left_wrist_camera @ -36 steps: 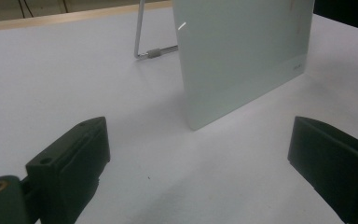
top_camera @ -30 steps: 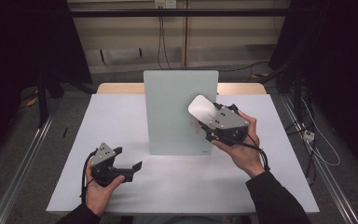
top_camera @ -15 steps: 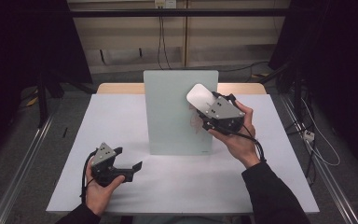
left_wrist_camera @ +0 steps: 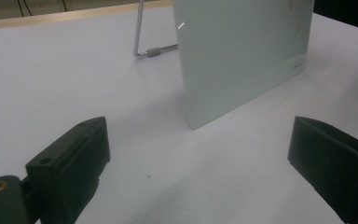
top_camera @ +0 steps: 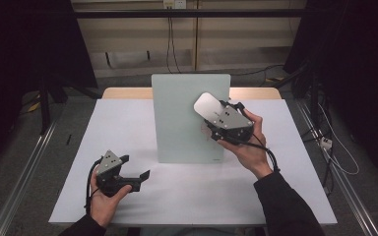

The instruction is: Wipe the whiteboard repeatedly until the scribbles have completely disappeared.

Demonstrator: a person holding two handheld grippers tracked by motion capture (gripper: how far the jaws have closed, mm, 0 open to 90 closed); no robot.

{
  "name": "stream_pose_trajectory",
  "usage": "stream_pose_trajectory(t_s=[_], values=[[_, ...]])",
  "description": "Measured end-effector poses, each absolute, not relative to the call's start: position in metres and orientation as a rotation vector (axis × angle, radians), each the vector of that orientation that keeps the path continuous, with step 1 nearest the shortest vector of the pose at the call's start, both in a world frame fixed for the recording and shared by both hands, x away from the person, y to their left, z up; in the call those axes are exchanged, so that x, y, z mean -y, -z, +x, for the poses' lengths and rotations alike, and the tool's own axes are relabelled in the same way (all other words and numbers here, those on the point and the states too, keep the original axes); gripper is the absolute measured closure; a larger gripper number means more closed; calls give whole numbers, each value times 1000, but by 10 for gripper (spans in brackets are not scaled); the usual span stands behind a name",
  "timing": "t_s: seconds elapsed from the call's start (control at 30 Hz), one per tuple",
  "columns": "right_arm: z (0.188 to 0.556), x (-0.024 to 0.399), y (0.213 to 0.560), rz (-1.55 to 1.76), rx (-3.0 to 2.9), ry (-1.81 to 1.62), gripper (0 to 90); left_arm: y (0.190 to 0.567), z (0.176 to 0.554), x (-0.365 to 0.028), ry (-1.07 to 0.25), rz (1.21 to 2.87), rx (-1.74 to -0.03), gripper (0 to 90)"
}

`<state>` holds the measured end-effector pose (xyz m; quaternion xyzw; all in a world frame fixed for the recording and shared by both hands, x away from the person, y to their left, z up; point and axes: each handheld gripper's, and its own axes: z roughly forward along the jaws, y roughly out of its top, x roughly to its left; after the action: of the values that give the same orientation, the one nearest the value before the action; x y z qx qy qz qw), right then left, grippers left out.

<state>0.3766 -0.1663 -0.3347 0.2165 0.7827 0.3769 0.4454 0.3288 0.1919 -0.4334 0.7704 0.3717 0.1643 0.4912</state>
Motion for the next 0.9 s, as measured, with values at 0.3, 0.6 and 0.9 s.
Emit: stream_pose_trajectory(t_s=[0.3,0.6,0.9], values=[[368,160,357,507,-2021,-919,314,434,329,-192,-399,1873,-901,53],[366,157,360,493,-2058,-892,314,433,329,-192,-400,1875,-899,53],[381,173,317,563,-1942,-904,314,433,329,-192,-398,1873,-901,53]])
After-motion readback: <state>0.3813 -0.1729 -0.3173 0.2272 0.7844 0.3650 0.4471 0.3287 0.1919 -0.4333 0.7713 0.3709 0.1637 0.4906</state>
